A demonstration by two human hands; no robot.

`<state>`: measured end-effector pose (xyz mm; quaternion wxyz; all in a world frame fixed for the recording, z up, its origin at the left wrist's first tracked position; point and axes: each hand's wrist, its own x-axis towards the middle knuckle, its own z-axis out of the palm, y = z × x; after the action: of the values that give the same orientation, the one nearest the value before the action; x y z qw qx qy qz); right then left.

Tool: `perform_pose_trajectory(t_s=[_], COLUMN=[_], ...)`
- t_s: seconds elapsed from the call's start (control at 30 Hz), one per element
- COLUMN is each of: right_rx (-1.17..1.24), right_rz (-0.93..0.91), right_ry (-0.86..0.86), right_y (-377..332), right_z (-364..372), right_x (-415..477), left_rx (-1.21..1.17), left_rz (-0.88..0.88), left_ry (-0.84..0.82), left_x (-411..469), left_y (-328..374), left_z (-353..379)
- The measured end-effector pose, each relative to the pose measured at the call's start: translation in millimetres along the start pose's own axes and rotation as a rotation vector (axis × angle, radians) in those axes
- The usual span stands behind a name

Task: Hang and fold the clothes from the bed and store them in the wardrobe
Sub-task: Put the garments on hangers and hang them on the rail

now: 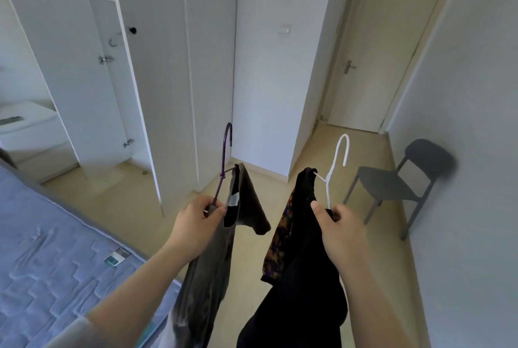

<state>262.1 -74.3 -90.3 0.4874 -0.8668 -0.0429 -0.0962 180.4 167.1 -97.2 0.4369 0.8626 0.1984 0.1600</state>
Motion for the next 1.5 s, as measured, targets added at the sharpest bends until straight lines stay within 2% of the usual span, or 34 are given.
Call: perform_pose_trajectory(t_s=[0.37, 0.83, 0.97, 1.2, 1.5], right_rx=[-0.049, -0.005, 0.024, 0.022, 0.067], right_rz=[-0.079, -0.043, -0.067, -0.253, -0.394], right_ry=[-0.103, -0.203, -0.273, -0.464, -0.728], right_y=[1.6, -25.4, -29.3, -46.4, -80.5], right_z=[67.3, 187.6, 226.8, 297.6, 387.0], right_x=[147.4, 309.1, 352.2, 434.8, 474.5], left_rx=[-0.004, -0.021, 0.011, 0.042, 0.071], left_rz=[-0.092, -0.136, -0.178, -0.297, -0.501], left_ry=[0.072, 0.122, 0.160, 0.300, 0.531], left_x=[131.4, 314.1, 357.3, 419.6, 431.0], left_y=[-5.7, -38.6, -46.6, -62.8, -82.6], left_z=[31.5, 37.0, 34.6, 33.2, 11.4])
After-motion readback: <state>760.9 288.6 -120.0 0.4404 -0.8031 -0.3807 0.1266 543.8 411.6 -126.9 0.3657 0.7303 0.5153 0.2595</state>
